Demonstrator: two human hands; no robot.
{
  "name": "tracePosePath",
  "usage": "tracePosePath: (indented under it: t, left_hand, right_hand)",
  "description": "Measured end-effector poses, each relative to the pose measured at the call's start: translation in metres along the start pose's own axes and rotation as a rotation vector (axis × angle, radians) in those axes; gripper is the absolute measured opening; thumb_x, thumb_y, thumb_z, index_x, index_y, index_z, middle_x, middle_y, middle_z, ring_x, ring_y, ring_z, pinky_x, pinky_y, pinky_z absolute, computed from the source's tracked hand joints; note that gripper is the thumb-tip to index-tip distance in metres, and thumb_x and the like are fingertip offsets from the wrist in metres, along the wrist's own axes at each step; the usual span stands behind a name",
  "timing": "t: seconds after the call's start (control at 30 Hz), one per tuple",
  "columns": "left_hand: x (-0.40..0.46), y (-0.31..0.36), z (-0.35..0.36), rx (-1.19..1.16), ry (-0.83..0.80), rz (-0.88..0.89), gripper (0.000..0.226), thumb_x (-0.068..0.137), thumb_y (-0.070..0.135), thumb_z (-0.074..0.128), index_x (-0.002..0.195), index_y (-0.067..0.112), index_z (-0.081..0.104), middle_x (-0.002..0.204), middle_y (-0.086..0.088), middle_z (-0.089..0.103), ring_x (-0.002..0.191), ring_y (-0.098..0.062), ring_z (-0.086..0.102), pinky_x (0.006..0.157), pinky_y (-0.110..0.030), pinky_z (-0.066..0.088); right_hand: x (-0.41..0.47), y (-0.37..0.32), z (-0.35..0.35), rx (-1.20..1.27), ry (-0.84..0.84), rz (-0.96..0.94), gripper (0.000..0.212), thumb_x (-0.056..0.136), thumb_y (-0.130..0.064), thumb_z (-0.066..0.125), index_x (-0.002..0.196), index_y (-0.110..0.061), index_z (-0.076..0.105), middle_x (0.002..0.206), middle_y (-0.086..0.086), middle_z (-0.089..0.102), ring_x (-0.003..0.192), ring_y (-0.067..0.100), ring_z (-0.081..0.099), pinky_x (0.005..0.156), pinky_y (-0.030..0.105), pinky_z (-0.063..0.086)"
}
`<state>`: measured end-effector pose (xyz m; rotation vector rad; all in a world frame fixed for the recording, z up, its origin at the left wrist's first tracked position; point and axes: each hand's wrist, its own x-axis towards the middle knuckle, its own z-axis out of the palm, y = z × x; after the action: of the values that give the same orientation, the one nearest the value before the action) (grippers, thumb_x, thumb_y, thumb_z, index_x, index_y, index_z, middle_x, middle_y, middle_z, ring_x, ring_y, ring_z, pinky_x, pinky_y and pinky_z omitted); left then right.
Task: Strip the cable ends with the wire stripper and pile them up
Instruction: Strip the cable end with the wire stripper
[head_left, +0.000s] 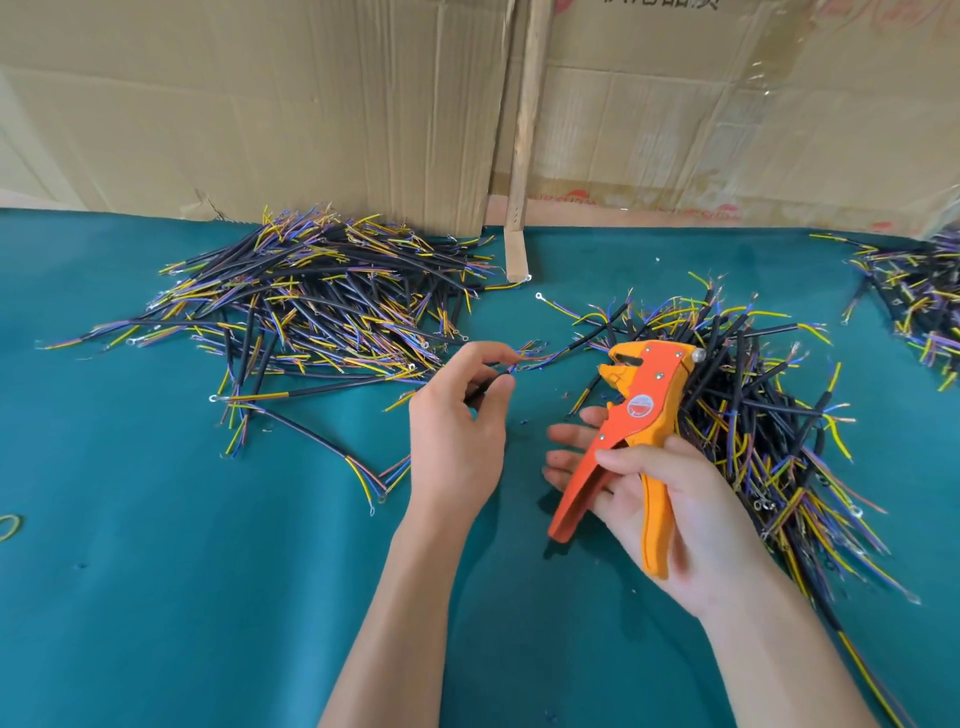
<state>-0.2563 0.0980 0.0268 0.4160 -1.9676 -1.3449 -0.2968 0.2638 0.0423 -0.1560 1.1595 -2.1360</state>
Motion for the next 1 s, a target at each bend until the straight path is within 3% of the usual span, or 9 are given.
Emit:
tracePosePath:
  t: [0.17,0.3,0.47,0.73,1.0]
  left_hand:
    - [0.002,-0.002,-0.001,0.008,0.044,0.0,0.025,0.092,0.001,0.063,0.097,0.025,0.068,0.071,0.008,0.06,0.058,-0.007,0.046,0.057,-0.019,0.035]
    - [0.002,-0.003,-0.001,0.007,0.039,-0.013,0.026,0.092,0.001,0.063,0.096,0.026,0.066,0.071,0.011,0.06,0.057,-0.007,0.045,0.056,-0.017,0.036]
    - [0.003,-0.004,-0.002,0.003,0.062,-0.012,0.028,0.092,0.001,0.062,0.093,0.028,0.063,0.073,0.017,0.064,0.06,-0.006,0.049,0.059,-0.016,0.038]
    - [0.003,-0.003,-0.003,0.008,0.094,0.015,0.022,0.09,0.0,0.065,0.087,0.021,0.07,0.076,0.02,0.067,0.067,0.001,0.057,0.064,-0.009,0.039]
    - [0.002,-0.002,-0.002,-0.01,0.053,0.015,0.022,0.09,-0.002,0.065,0.088,0.018,0.072,0.076,0.022,0.068,0.068,0.004,0.059,0.065,-0.008,0.04]
  right_hand:
    - [-0.007,0.001,0.003,-0.022,-0.132,0.104,0.049,0.082,-0.01,0.068,0.13,-0.004,0.064,0.114,0.034,0.066,0.098,0.048,0.067,0.085,0.064,0.055]
    - [-0.009,-0.001,0.011,-0.093,-0.18,0.127,0.044,0.085,-0.018,0.068,0.127,-0.003,0.064,0.102,0.03,0.065,0.084,0.043,0.066,0.079,0.062,0.055]
    - [-0.012,-0.001,0.013,-0.167,-0.25,0.114,0.04,0.085,-0.01,0.07,0.124,-0.003,0.064,0.094,0.028,0.062,0.077,0.04,0.064,0.074,0.058,0.055]
    - [-0.007,0.01,0.017,-0.261,-0.104,0.152,0.05,0.077,-0.009,0.071,0.123,0.003,0.058,0.088,0.028,0.063,0.073,0.04,0.064,0.067,0.055,0.057]
    - [-0.006,0.012,0.017,-0.209,-0.118,0.166,0.038,0.077,-0.008,0.075,0.113,0.0,0.066,0.083,0.024,0.059,0.071,0.038,0.062,0.068,0.056,0.056]
